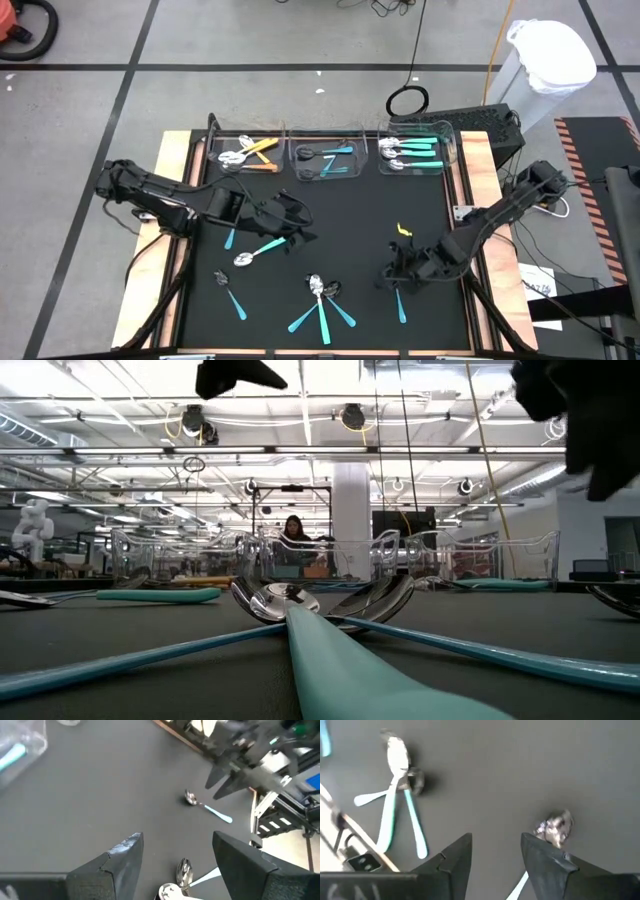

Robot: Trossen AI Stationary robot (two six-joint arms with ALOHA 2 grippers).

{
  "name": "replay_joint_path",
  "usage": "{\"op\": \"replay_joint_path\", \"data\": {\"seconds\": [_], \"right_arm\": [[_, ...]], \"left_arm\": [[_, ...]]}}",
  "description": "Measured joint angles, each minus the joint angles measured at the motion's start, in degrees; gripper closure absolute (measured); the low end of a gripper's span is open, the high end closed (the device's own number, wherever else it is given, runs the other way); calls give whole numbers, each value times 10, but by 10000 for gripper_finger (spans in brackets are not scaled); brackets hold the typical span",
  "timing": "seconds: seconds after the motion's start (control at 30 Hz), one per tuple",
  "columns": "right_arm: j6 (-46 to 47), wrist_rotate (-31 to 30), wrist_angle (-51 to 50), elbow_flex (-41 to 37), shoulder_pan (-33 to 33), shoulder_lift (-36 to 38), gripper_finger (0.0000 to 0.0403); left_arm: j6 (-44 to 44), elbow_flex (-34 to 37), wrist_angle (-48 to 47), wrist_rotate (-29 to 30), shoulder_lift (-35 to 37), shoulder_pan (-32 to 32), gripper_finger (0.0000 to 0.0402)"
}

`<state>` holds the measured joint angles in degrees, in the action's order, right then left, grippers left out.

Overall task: Sort silverware by color (type)
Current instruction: Put the light blue spoon into the middle transparent bin

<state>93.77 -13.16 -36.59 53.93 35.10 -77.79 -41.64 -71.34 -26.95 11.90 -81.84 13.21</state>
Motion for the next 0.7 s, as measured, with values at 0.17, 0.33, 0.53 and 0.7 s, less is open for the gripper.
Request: {"op": "replay_joint_path", "data": {"seconds": [0.17,0.33,0.53,0.7], "right_arm": [[88,27,-3,0,18,-40,236],[136,67,-9,20,26,-89,236],[142,90,-108,79,26,-139,239],[140,119,-102,85,25,-182,271]], "left_arm": [[28,0,-31,7,52,1,162],[13,0,-105,44,118,29,162],[-32,0,-218,120,146,101,162],[-75,11,-256,156,144,135,162]]}}
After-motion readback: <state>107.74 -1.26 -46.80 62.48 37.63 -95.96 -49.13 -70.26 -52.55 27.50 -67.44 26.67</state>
